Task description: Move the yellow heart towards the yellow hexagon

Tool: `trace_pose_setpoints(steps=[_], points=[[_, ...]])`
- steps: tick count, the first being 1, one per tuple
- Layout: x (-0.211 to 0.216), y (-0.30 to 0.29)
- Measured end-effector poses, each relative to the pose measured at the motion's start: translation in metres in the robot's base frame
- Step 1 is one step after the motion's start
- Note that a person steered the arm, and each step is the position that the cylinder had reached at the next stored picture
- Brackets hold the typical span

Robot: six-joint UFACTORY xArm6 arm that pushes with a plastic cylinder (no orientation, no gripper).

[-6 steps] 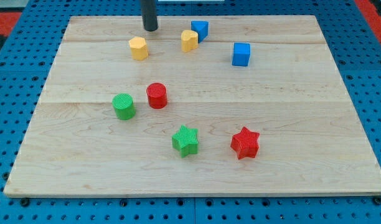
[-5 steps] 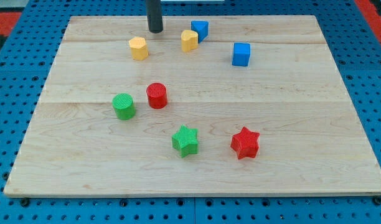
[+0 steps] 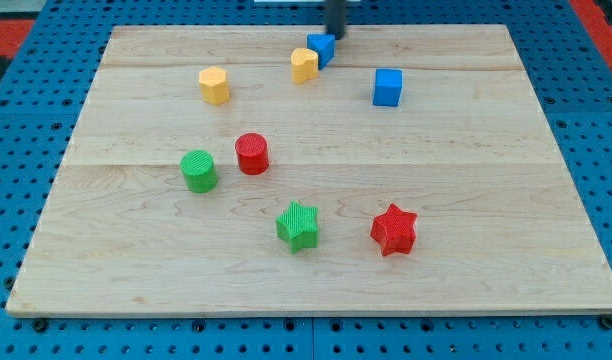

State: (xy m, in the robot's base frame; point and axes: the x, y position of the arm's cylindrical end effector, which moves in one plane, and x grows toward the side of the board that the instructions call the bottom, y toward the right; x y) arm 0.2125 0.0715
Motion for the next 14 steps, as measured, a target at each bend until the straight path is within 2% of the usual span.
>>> trace_pose_setpoints(steps=[1, 2, 4, 7, 10, 11, 13, 14], points=[[0.023, 0.016], [-0.017, 0.016], [-0.018, -0.051], [0.031, -0.043], [0.054, -0.045], [0.054, -0.098], [0.059, -0.103], [0.074, -0.132]])
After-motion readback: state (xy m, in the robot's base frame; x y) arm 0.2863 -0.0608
